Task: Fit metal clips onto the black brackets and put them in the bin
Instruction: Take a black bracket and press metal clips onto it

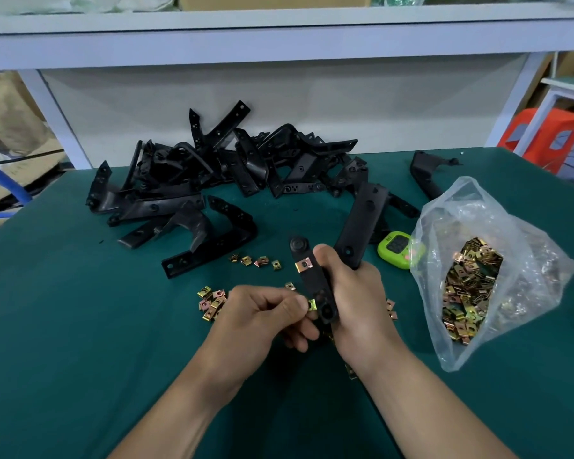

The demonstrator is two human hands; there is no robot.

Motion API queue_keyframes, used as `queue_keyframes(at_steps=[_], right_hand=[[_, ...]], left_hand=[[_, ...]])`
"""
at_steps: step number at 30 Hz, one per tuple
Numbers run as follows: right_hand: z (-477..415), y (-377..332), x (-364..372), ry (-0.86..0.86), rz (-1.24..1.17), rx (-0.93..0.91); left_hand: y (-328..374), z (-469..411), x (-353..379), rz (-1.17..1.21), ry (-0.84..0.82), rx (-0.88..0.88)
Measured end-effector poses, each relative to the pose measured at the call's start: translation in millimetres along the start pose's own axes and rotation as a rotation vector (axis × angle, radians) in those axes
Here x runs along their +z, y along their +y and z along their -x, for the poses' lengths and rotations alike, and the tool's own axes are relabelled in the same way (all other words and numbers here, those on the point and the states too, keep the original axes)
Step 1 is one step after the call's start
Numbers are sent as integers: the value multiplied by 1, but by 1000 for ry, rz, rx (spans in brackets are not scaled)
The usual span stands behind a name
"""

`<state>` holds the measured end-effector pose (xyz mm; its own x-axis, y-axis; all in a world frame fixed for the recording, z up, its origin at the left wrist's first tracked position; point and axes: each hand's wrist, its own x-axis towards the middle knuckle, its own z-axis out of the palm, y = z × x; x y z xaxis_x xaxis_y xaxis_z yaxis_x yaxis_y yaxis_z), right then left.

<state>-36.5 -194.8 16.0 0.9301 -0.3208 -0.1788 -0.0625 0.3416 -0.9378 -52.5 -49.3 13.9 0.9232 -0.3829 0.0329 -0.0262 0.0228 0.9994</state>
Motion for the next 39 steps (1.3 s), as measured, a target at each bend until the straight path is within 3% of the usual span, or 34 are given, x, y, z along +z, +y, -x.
queue_keyframes(at_steps=[4,10,16,26,33,39], right_hand=[[-6,1,-1,9,58,-49],[-8,4,2,80,223,-200],[-8,10,2,133,330,-275],[-7,13,-1,241,483,-507],[-10,13,-4,320,478,-506],[-8,16,-4,263,561,-564]], left_hand=[[-2,1,7,15,57,15],[-2,0,18,106,283,5],[2,1,29,154,445,-120],[-2,6,32,23,427,-128],[-5,10,33,-126,296,-1],[-3,11,32,-56,306,8]])
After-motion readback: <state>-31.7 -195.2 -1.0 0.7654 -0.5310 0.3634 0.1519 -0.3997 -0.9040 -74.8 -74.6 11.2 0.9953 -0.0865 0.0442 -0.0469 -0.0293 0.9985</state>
